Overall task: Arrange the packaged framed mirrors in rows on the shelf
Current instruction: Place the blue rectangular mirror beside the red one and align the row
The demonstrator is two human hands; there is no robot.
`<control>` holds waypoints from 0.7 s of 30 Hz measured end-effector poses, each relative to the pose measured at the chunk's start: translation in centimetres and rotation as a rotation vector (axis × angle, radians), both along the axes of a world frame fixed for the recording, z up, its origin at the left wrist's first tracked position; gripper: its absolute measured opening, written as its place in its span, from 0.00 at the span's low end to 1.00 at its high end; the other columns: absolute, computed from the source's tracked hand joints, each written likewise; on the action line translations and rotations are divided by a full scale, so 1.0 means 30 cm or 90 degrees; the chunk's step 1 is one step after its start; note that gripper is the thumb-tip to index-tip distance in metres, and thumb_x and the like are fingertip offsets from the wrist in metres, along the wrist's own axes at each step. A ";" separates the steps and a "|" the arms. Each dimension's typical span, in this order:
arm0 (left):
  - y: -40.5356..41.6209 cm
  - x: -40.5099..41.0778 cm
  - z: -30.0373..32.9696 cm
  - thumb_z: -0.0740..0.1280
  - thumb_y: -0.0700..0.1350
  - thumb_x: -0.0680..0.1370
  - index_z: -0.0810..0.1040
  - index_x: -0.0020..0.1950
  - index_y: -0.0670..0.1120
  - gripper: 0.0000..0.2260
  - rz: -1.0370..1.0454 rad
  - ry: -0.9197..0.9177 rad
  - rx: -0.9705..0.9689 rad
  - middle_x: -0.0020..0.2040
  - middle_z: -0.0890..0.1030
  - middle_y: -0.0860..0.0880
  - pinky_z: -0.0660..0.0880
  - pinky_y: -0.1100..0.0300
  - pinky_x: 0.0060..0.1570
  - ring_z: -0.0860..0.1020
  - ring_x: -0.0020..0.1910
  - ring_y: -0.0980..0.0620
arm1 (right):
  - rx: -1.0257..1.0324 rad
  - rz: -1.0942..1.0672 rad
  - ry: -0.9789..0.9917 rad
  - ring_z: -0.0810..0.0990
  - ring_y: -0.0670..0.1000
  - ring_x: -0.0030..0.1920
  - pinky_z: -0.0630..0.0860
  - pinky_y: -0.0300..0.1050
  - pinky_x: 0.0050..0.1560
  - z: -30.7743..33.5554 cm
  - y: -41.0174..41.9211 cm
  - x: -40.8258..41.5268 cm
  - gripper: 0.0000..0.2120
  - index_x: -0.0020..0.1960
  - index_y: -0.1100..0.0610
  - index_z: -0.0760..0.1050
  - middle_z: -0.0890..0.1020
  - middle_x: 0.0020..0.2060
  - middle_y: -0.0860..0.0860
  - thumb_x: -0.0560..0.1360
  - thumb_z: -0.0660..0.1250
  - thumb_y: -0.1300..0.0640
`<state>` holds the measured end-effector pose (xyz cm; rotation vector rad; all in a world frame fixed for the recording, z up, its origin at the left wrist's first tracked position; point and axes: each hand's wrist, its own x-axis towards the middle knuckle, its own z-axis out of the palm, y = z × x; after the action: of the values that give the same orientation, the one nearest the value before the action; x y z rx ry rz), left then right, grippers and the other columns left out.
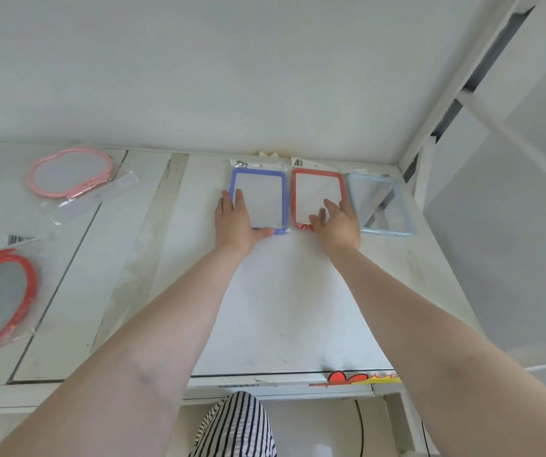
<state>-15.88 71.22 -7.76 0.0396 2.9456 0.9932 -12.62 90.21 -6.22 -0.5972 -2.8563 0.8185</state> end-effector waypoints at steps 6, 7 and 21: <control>-0.016 -0.043 0.000 0.76 0.59 0.65 0.56 0.76 0.39 0.49 0.032 0.015 -0.002 0.76 0.59 0.40 0.56 0.51 0.74 0.59 0.75 0.42 | -0.009 0.020 -0.027 0.61 0.53 0.75 0.68 0.52 0.69 -0.011 0.024 0.002 0.21 0.65 0.56 0.72 0.65 0.73 0.54 0.76 0.65 0.47; -0.017 -0.047 -0.002 0.76 0.59 0.64 0.58 0.74 0.39 0.48 0.034 0.020 -0.006 0.75 0.63 0.41 0.59 0.49 0.72 0.62 0.74 0.42 | -0.013 0.023 -0.031 0.60 0.52 0.75 0.67 0.52 0.70 -0.008 0.029 0.002 0.22 0.67 0.56 0.72 0.64 0.74 0.54 0.76 0.65 0.47; 0.009 -0.018 0.023 0.71 0.61 0.69 0.45 0.78 0.43 0.50 0.007 -0.023 -0.063 0.80 0.46 0.43 0.41 0.40 0.75 0.42 0.79 0.42 | -0.021 -0.006 0.063 0.60 0.52 0.75 0.63 0.48 0.72 0.006 0.059 0.030 0.23 0.71 0.52 0.68 0.63 0.74 0.53 0.78 0.63 0.49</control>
<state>-16.42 71.47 -7.08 0.0039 2.9609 0.8384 -11.72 91.97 -6.05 -0.5573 -2.7535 0.8698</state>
